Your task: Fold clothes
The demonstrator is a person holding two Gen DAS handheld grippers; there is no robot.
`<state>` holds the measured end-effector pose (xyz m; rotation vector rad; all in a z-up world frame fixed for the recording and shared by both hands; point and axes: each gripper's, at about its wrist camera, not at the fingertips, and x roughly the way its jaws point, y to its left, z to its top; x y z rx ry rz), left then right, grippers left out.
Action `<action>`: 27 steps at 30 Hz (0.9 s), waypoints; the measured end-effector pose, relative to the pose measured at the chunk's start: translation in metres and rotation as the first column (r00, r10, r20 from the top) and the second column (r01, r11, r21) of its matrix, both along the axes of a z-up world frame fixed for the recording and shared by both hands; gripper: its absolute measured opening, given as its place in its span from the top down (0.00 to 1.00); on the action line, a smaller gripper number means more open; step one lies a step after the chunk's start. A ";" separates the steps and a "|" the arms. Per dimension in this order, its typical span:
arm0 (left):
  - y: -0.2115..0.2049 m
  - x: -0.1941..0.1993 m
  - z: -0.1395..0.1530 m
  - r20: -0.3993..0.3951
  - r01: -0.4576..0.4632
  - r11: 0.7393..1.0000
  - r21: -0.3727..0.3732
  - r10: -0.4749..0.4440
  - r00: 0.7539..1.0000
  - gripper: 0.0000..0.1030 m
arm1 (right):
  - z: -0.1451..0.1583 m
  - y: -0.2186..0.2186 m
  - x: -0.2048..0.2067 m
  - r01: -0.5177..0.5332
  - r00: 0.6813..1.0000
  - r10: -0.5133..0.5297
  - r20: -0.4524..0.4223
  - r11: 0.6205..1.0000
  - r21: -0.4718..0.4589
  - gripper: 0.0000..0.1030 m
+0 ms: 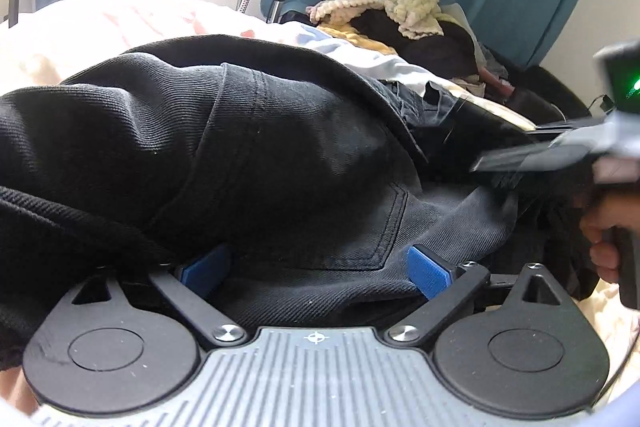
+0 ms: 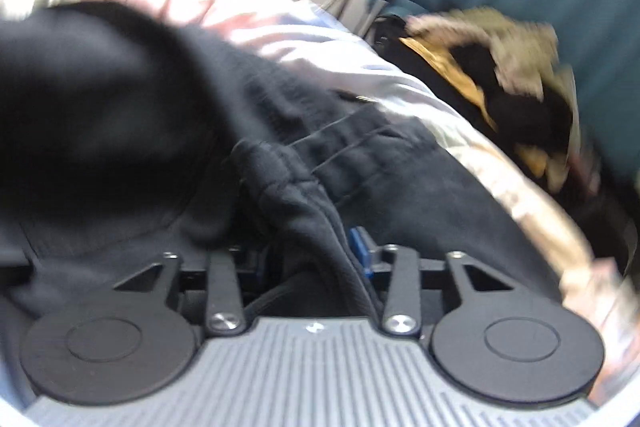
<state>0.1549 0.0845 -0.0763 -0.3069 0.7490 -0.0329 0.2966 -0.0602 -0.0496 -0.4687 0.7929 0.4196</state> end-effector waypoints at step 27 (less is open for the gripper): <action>-0.017 -0.017 -0.002 0.024 -0.029 0.994 0.105 0.027 0.999 0.04 | 0.117 -0.458 -0.055 0.312 0.563 -0.817 0.129 0.354 0.882 0.85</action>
